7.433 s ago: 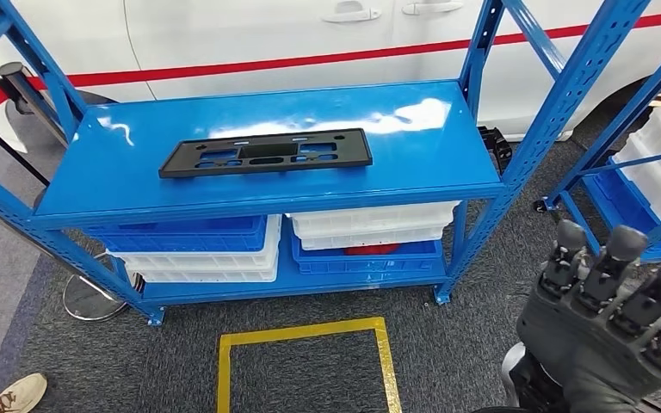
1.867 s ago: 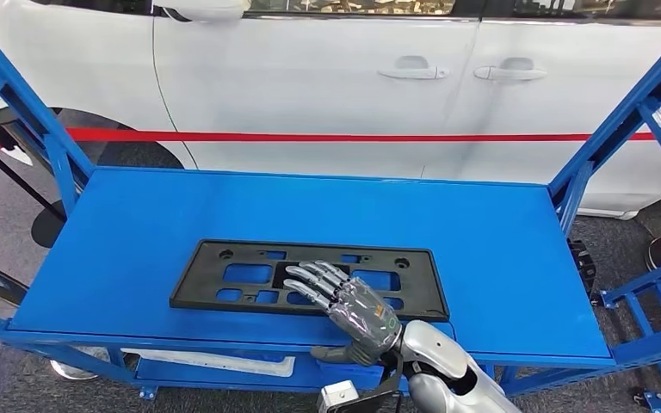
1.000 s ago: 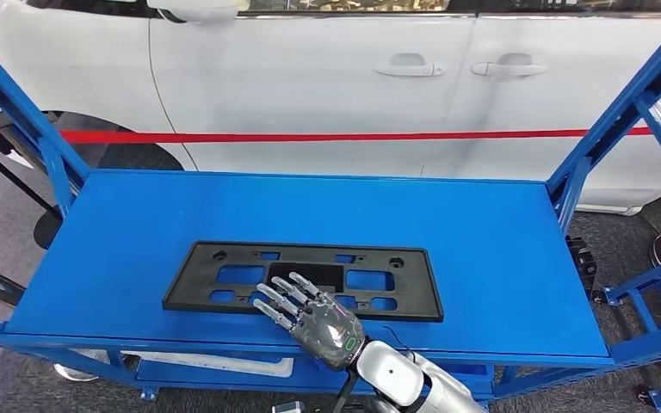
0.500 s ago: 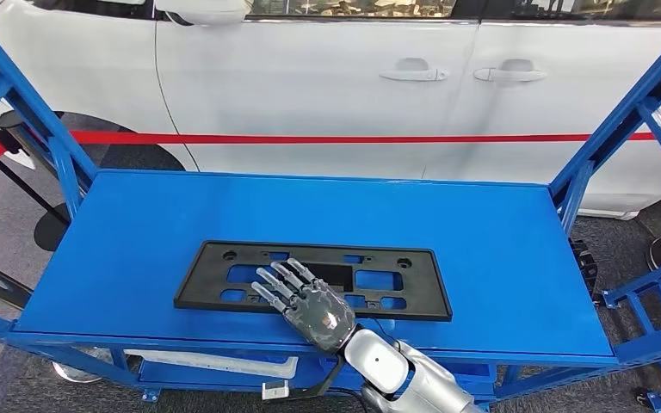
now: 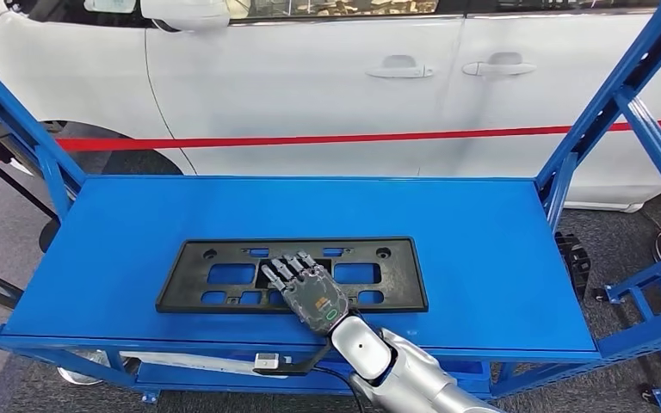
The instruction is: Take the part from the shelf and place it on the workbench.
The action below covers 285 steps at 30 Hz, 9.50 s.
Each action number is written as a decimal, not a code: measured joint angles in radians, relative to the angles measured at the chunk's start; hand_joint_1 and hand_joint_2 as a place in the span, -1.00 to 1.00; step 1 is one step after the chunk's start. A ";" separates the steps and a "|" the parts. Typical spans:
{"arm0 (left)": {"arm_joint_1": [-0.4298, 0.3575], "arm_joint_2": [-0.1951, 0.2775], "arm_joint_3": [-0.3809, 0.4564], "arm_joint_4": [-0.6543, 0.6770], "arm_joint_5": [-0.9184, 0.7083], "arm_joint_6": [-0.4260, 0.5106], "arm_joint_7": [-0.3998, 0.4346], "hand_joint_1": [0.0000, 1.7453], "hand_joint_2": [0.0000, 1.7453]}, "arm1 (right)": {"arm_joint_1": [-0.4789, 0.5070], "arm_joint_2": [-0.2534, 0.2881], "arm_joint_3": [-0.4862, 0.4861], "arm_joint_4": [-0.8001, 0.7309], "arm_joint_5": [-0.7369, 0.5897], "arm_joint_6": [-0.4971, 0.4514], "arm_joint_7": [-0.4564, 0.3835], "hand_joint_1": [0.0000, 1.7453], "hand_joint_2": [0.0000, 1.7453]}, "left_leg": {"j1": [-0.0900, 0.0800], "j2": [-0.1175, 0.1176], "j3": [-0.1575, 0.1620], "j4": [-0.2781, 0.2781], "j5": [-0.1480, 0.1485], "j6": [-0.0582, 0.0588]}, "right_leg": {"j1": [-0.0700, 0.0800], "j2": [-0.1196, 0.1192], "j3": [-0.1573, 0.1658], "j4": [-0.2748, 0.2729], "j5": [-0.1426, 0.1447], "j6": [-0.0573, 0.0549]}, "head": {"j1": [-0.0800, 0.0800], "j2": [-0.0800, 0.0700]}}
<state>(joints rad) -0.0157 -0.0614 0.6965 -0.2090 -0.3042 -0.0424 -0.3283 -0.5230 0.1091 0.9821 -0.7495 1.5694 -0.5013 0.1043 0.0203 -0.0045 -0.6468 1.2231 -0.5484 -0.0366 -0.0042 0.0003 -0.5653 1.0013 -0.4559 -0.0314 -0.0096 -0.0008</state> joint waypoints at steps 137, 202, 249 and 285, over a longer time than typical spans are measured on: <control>-0.022 0.080 0.182 -0.008 -0.179 -0.002 0.137 -1.00 -1.00 | 0.409 -0.434 -0.541 -1.290 -1.629 0.709 -0.796 1.00 1.00 | -0.025 0.020 0.104 -0.238 0.097 0.069 | -0.011 -0.005 -0.136 0.307 -0.089 0.053 | 0.009 0.000; -0.011 0.040 0.274 -0.011 -0.249 0.018 0.055 -1.00 -1.00 | 0.205 -0.192 -0.182 -0.844 -1.579 0.945 -0.796 1.00 1.00 | -0.012 -0.096 0.052 -0.202 0.117 0.048 | -0.016 0.062 -0.015 0.079 -0.036 0.031 | -0.008 0.000; -0.010 0.026 0.316 -0.011 -0.271 -0.040 -0.023 -1.00 -1.00 | 0.135 -0.184 -0.065 -0.743 -1.501 0.907 -0.797 1.00 1.00 | -0.008 0.061 0.043 -0.186 0.116 0.005 | -0.011 -0.108 0.015 0.027 -0.037 0.031 | -0.032 0.000; -0.020 0.024 0.324 -0.011 -0.313 -0.057 -0.035 -1.00 -1.00 | -0.108 -0.132 0.011 -0.592 -1.515 0.888 -0.761 1.00 1.00 | -0.020 0.018 0.047 -0.218 0.132 0.060 | 0.000 -0.066 -0.013 0.079 -0.068 0.038 | -0.034 0.000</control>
<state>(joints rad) -0.0355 -0.0377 1.0204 -0.2198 -0.6169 -0.0995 -0.3630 -0.6307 -0.0224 0.9933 -1.3414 0.0543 0.3871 -0.6562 0.0001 0.0133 -0.6003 1.0050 -0.4159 0.0237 -0.0040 -0.0661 -0.5781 1.0807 -0.5242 0.0071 -0.0436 -0.0008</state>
